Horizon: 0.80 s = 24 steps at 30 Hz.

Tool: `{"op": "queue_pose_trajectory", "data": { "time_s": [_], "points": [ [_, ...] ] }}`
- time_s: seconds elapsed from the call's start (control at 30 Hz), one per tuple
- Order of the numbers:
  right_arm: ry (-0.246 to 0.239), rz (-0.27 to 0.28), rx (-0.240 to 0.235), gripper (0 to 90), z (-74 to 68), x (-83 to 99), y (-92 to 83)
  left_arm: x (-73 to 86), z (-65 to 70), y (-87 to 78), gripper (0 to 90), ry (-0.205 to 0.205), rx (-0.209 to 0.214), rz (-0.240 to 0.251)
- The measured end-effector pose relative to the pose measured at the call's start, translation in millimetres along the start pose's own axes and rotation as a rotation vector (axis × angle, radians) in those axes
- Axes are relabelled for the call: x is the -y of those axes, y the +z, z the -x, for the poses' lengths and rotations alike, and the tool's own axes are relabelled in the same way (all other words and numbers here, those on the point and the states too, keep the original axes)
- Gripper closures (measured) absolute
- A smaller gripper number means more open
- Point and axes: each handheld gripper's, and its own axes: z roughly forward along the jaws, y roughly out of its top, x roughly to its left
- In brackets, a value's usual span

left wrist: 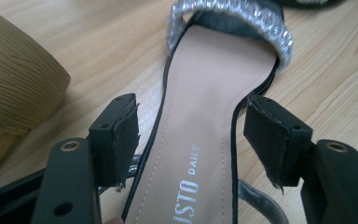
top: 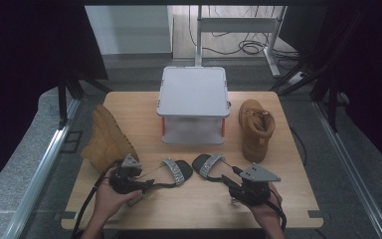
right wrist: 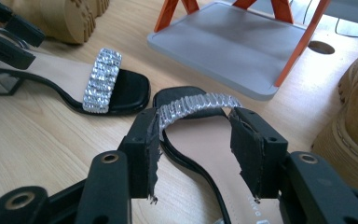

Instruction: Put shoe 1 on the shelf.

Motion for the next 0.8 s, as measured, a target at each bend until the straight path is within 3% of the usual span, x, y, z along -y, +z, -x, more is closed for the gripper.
{"op": "queue_pose_trajectory", "data": {
  "time_s": [0.63,0.8],
  "points": [
    [0.033,-0.039,0.009,47.8,7.3,11.8,4.9,-5.2,5.6,16.2,34.9,0.070,-0.029,-0.115],
    [0.039,-0.043,0.005,47.4,9.7,13.0,5.0,-7.6,5.1,22.1,33.1,0.079,-0.020,-0.141]
  ]
}}
